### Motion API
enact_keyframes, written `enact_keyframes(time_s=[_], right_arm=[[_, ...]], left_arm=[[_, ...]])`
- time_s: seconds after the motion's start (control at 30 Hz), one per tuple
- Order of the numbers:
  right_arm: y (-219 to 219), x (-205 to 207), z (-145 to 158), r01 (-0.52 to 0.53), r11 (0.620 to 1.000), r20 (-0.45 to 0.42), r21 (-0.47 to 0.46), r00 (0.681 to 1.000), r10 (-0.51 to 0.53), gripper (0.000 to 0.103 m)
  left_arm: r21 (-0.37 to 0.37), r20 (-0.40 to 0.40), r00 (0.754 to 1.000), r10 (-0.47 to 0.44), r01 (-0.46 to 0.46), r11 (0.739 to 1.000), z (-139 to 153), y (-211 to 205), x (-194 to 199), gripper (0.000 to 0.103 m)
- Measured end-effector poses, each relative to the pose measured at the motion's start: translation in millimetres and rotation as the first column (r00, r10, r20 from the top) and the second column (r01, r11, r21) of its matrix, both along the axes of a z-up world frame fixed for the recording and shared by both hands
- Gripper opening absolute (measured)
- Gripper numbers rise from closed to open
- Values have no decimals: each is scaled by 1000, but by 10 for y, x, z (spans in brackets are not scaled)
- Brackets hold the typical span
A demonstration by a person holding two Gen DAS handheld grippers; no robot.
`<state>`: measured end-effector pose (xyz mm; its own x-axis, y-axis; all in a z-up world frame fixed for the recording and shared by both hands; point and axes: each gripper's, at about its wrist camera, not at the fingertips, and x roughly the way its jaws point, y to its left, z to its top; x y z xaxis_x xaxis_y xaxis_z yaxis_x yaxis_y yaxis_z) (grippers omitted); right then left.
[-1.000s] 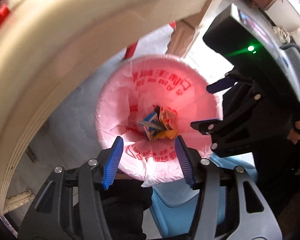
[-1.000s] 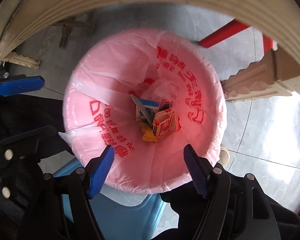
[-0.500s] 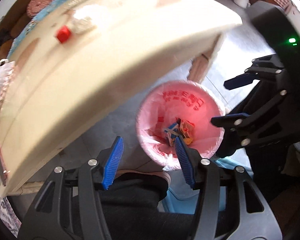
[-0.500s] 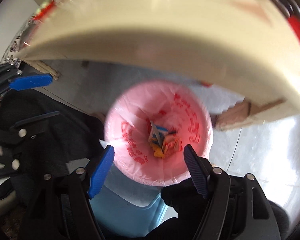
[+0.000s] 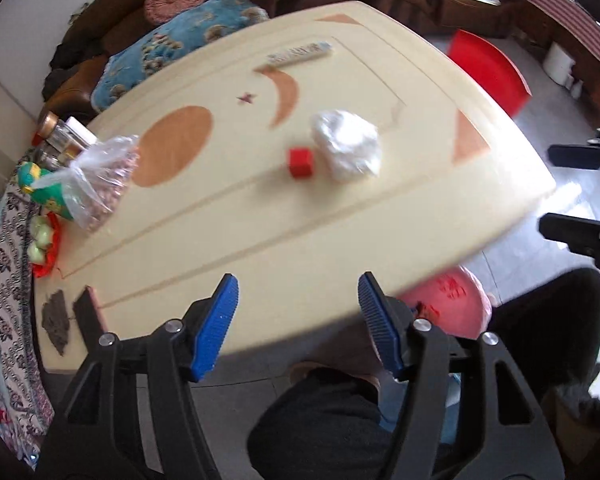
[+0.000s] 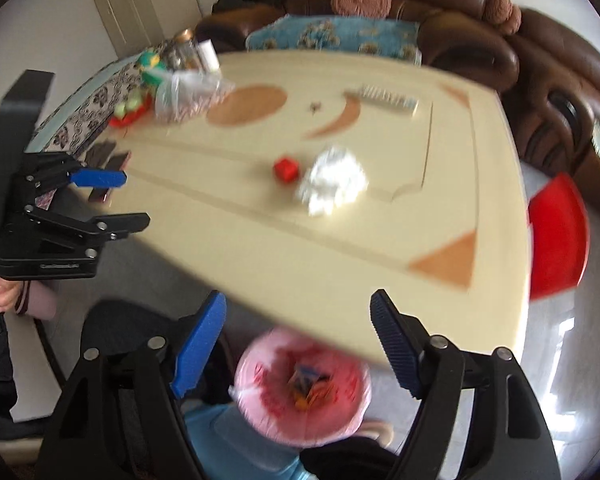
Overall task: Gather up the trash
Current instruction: 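Raise both tools from the bin back over the table, then grasp the red cube with the left gripper while the right gripper grasps the white tissue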
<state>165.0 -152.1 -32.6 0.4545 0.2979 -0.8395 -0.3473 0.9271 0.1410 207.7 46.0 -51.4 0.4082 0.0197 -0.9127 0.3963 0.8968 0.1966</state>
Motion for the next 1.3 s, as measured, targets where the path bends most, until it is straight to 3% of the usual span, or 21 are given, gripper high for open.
enact_keyframes(time_s=[0.1, 0.3, 0.5, 0.83, 1.3], right_arm=[[38, 305, 158, 4, 1000, 29, -8, 1000, -4, 73], [106, 785, 141, 6, 1000, 21, -10, 1000, -5, 73], [179, 1286, -200, 2, 1000, -43, -31, 999, -4, 73], [263, 1790, -784, -9, 999, -135, -41, 991, 3, 73], [371, 1931, -1285, -50, 994, -159, -93, 987, 35, 73]], left_arm=[[3, -11, 1000, 22, -21, 1000, 26, -26, 279, 62], [-27, -80, 995, 54, -57, 998, -184, -93, 785, 62], [-15, -135, 990, 38, -40, 999, -502, -209, 1146, 62], [-1, -201, 979, 27, -28, 1000, -857, -263, 1652, 62], [-33, -284, 959, 13, -23, 999, -1305, -354, 1890, 62]])
